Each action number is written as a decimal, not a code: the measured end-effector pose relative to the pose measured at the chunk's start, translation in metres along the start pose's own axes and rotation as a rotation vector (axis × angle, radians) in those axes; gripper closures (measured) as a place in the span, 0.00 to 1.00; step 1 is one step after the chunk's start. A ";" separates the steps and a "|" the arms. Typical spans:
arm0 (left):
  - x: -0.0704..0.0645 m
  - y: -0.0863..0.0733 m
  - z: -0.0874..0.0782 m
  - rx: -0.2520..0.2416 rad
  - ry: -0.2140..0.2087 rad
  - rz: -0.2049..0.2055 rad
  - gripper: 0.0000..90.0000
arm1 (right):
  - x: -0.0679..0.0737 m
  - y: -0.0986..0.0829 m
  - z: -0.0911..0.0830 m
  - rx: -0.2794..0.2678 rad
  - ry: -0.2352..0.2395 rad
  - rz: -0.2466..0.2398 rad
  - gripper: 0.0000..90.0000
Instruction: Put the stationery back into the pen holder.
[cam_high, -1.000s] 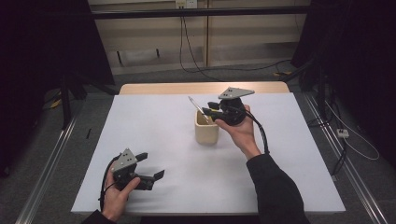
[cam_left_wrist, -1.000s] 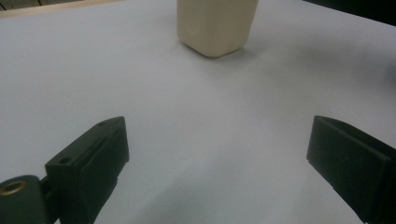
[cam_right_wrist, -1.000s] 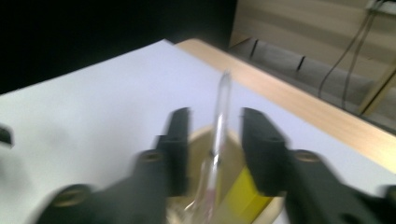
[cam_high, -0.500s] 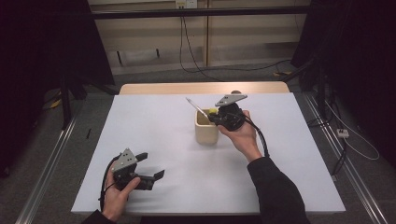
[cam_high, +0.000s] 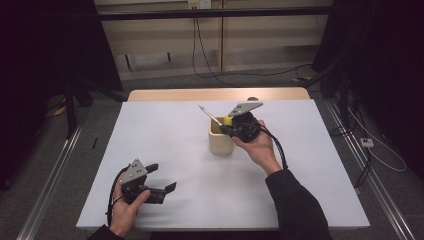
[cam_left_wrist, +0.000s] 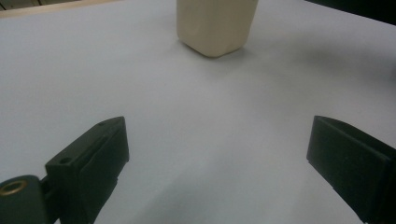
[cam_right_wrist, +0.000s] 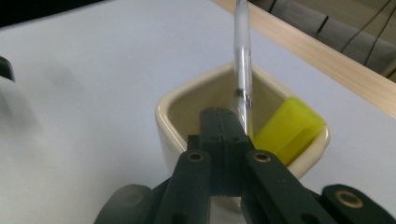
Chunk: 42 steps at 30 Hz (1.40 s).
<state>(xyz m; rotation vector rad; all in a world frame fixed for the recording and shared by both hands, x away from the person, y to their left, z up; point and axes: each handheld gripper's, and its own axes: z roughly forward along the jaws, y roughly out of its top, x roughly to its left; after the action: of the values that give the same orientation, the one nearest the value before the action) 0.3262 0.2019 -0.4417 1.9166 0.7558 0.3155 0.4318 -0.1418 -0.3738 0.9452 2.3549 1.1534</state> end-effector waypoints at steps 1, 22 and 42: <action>0.000 0.000 0.000 0.000 -0.001 -0.002 0.06 | -0.001 0.000 0.002 0.012 -0.011 0.004 1.00; 0.001 0.000 -0.002 -0.005 0.008 -0.003 0.06 | -0.004 -0.023 -0.035 -0.167 0.017 0.109 0.63; 0.001 0.002 -0.006 -0.031 0.032 -0.025 0.06 | 0.010 -0.115 -0.088 -0.135 -0.139 0.238 0.09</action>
<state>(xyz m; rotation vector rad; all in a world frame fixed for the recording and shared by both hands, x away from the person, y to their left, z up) 0.3239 0.2064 -0.4372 1.8752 0.7903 0.3412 0.3274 -0.2351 -0.4125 1.2396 2.0701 1.2714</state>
